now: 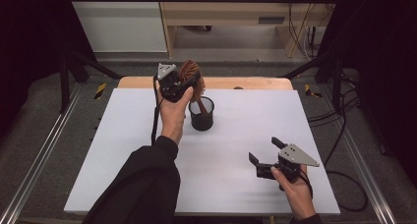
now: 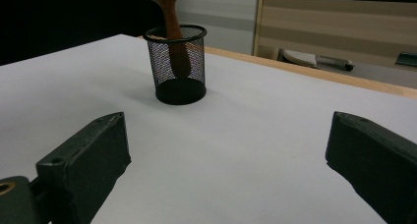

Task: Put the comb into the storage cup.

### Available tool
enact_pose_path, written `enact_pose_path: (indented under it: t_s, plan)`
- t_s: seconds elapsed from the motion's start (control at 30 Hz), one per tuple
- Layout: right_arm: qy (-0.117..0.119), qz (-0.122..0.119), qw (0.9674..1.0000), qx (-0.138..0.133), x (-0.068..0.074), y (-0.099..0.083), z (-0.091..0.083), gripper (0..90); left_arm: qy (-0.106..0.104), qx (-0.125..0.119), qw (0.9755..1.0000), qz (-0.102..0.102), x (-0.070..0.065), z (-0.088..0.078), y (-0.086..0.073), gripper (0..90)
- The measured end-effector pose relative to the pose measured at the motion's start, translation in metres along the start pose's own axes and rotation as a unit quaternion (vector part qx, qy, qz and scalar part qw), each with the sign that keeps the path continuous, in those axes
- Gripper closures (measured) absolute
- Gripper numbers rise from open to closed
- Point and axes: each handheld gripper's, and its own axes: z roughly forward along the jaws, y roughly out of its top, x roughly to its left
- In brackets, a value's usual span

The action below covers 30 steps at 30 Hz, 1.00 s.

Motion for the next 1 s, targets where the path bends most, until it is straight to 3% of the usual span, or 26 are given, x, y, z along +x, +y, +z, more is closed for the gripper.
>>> enact_pose_path:
  t_s: [0.23,0.6,1.0]
  plan:
    - [0.0,0.001,1.0,0.0,0.0,0.0,0.0,3.1,0.001,0.006,1.0,0.002,0.0,0.005,-0.005,49.6]
    - [0.003,0.001,1.0,0.001,0.0,0.0,0.001,3.2,0.0,0.009,0.9997,-0.024,0.007,0.014,-0.018,49.5]
    - [0.006,-0.001,1.0,0.003,0.001,-0.001,0.002,3.2,0.0,0.009,0.9994,-0.034,0.009,0.016,-0.023,49.5]
